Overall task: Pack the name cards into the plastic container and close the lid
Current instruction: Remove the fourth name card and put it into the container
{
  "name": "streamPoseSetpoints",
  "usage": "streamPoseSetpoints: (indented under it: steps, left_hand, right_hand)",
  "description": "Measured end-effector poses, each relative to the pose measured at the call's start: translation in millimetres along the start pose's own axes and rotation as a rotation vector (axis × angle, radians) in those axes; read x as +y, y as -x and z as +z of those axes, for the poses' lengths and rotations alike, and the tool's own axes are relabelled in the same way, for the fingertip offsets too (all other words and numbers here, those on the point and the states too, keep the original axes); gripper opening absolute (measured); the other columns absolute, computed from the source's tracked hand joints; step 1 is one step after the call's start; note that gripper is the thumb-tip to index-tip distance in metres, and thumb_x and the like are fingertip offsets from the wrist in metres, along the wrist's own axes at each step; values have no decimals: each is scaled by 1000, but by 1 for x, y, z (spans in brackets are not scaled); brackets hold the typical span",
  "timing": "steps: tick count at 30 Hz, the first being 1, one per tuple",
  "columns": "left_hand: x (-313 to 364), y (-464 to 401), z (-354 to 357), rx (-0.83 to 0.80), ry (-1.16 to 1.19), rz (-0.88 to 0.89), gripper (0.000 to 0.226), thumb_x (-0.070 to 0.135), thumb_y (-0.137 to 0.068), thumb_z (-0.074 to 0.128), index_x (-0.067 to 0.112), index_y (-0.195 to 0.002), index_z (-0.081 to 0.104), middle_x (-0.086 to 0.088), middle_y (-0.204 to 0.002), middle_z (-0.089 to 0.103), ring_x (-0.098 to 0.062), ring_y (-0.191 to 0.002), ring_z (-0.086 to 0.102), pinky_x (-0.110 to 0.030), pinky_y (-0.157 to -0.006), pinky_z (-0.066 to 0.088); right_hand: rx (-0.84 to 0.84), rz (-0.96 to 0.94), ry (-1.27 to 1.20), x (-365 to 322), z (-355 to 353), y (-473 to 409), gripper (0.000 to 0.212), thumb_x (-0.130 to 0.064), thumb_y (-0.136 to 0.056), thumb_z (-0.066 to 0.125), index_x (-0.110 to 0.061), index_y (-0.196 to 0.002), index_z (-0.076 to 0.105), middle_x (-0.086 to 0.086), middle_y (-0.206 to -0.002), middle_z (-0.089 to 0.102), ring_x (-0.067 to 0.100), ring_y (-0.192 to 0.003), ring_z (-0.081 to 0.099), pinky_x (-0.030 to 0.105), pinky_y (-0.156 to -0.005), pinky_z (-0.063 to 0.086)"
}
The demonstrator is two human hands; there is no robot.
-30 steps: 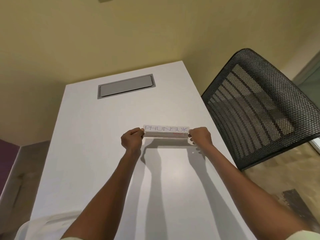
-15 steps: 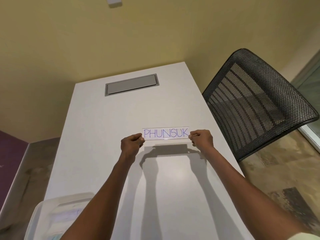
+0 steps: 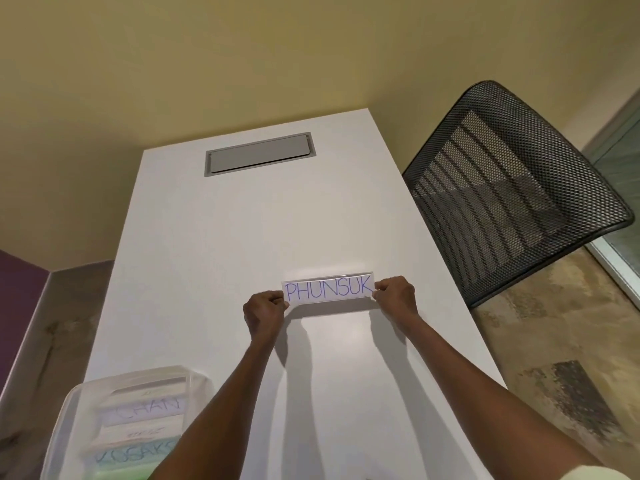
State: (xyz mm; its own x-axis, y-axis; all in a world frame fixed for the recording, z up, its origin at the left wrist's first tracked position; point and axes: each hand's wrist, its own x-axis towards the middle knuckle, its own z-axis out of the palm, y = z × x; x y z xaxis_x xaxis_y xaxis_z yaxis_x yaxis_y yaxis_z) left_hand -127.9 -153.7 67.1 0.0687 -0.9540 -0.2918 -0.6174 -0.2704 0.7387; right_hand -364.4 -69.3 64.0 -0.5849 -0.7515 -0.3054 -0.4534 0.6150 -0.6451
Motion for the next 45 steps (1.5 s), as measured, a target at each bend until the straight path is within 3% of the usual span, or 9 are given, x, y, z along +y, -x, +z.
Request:
streamPoseSetpoints:
  steps: [6,9,19,23,26,28,39,43,45]
  left_hand:
    - [-17,7,8,-43,-72,0,30,-3,-72,59,14,-87,78,-2,-74,74,-8,-62,61,-14,-55,42]
    - [-25,5,12,-59,-59,-17,36,-4,-71,55,15,-91,78,-2,-84,77,-9,-70,65,-16,-62,46]
    - [-38,6,20,-49,-6,-25,36,-6,-68,55,13,-88,78,-4,-73,72,-14,-69,60,-26,-73,51]
    - [-52,2,25,-71,-49,-31,34,-3,-65,53,16,-80,77,-1,-60,59,-13,-63,47,-24,-66,45]
    - [-60,1,29,-81,-117,7,11,2,-62,46,10,-67,53,6,-60,37,-11,-61,33,-23,-56,31]
    - [-63,0,32,-82,-139,44,17,3,-61,44,14,-60,56,10,-63,31,-11,-64,26,-24,-55,25]
    - [-60,-7,15,-142,-251,135,30,-2,-63,49,19,-62,28,5,-62,27,-11,-62,23,-26,-57,22]
    - [-54,-14,2,-201,-229,247,27,5,-83,53,30,-85,62,3,-81,57,-15,-77,54,-29,-71,43]
    - [-48,-16,-2,-211,-295,378,20,2,-81,57,5,-98,67,-11,-85,64,-26,-80,58,-31,-75,44]
  right_hand:
    - [-125,24,118,5,7,10,26,5,-70,52,-10,-52,40,6,-54,33,23,-61,31,27,-46,21]
    - [-176,78,93,12,11,10,29,4,-76,49,-15,-55,44,2,-57,39,22,-66,38,23,-48,27]
    - [-270,107,143,23,18,2,13,-4,-90,47,-14,-91,54,12,-90,53,22,-81,46,31,-76,45]
    - [-246,33,256,21,18,6,20,4,-82,45,-11,-73,55,9,-73,47,22,-69,41,26,-55,35]
    - [-273,22,294,23,20,6,20,3,-82,45,-12,-72,53,9,-72,47,22,-70,42,26,-58,35]
    - [-257,10,288,24,21,6,24,5,-79,45,-11,-61,48,8,-64,44,23,-67,42,27,-53,33]
    - [-55,-9,174,39,25,1,13,2,-71,50,-4,-61,46,1,-62,47,28,-67,47,27,-47,26]
    - [-84,-128,168,43,18,-7,18,-10,-82,55,-17,-96,63,4,-97,60,29,-93,58,30,-70,41]
    - [-88,-260,225,43,14,-10,21,-9,-78,59,-17,-97,63,6,-98,63,32,-89,56,31,-66,42]
